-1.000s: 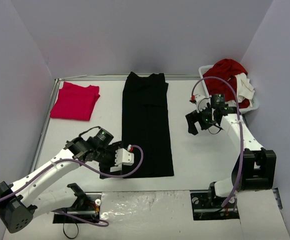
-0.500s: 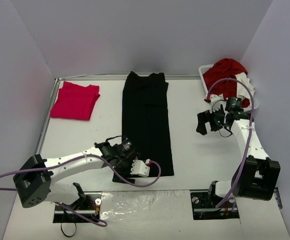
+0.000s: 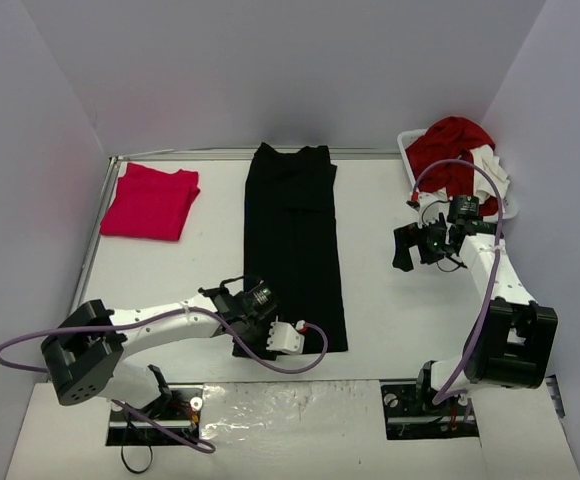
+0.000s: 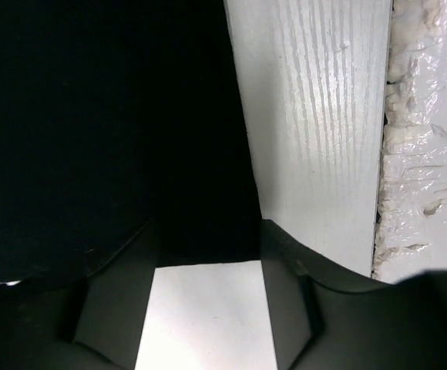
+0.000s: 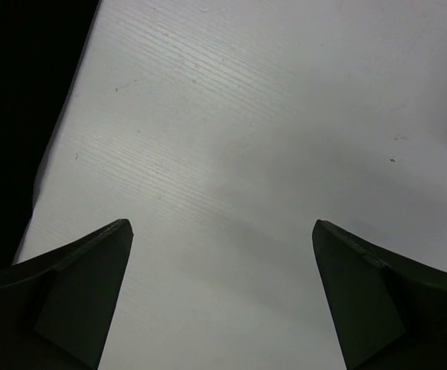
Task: Fold and stack the t-shirts
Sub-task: Grab the bottom of the folded rectangular tshirt with both arms
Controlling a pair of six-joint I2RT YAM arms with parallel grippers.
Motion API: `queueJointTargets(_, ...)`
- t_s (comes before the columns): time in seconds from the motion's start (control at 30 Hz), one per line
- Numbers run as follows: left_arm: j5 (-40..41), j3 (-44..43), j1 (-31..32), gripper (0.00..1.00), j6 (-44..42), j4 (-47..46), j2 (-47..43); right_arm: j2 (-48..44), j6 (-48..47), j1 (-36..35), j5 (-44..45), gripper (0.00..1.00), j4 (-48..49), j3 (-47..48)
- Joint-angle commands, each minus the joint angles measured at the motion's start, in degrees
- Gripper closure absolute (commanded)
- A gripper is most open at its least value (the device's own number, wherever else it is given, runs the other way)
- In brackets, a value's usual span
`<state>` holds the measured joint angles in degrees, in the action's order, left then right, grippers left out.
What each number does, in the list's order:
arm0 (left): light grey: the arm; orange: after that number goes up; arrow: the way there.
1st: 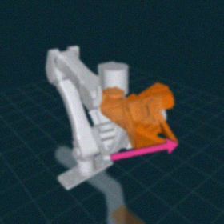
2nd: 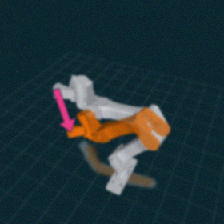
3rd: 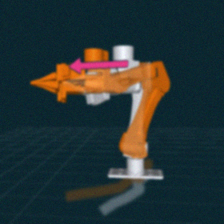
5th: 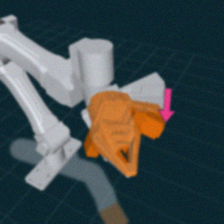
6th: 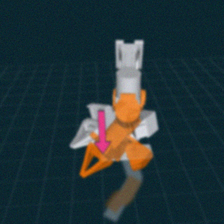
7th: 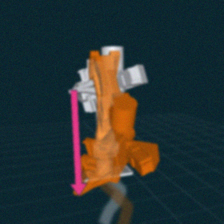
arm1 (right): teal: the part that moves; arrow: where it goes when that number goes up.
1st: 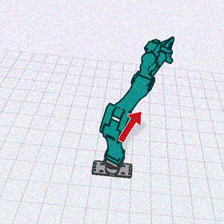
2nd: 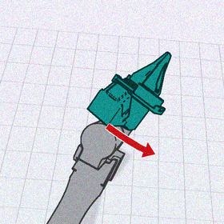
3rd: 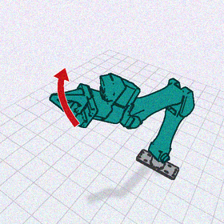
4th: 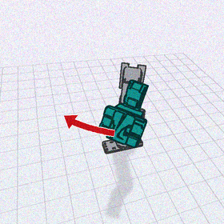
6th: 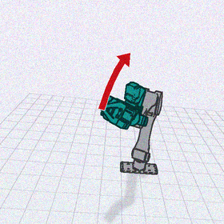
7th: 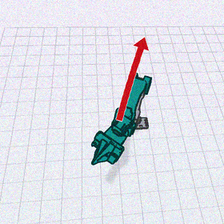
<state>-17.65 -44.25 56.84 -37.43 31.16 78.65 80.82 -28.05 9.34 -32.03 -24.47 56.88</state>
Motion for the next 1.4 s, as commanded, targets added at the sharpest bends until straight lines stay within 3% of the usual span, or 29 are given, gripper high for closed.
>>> queueJointTargets(0.0,0.6,-2.1,0.3,0.5,-0.7,2.2,1.8,0.6,0.4,0.3,1.1,0.0,-0.3,1.1)
queueJointTargets(0.17,-0.2,-2.7,0.3,0.59,-1.8,5.4,2.3,0.7,0.2,0.2,1.8,0.0,-0.3,0.9)
queueJointTargets(0.47,2.6,-2.7,0.9,0.61,-0.5,4.3,6.6,0.5,-0.1,0.0,2.1,0.0,-0.3,0.8)
queueJointTargets(0.6,2.6,-3.4,0.9,0.84,0.3,3.3,8.6,0.6,-0.1,-0.1,2.2,0.0,-0.3,0.8)
queueJointTargets(0.63,2.4,-3.7,0.9,0.96,0.3,3.2,8.8,0.7,-0.1,0.0,2.4,0.0,-0.3,0.8)
queueJointTargets(0.67,2.3,-3.8,0.9,0.98,0.4,2.9,8.8,0.7,-0.1,0.0,2.6,0.0,-0.3,0.8)
queueJointTargets(0.87,-5.2,-6.2,0.6,0.98,-1.4,6.9,3.7,0.0,-0.5,-0.1,2.1,0.0,-0.5,0.5)
queueJointTargets(1.07,-12.4,-9.2,-3.3,0.98,-7.3,15.0,0.5,-5.8,-5.4,-1.6,-9.3,0.04,-2.2,-0.4)
queueJointTargets(1.17,-16.1,-10.7,-7.6,0.98,-9.4,17.8,0.7,-8.8,-9.6,-4.3,-12.5,0.03,-3.3,-1.6)
queueJointTargets(1.37,-22.1,-12.2,-13.9,0.98,-11.0,19.9,4.0,-14.2,-28.2,-14.4,-16.0,0.0,-11.4,-3.2)
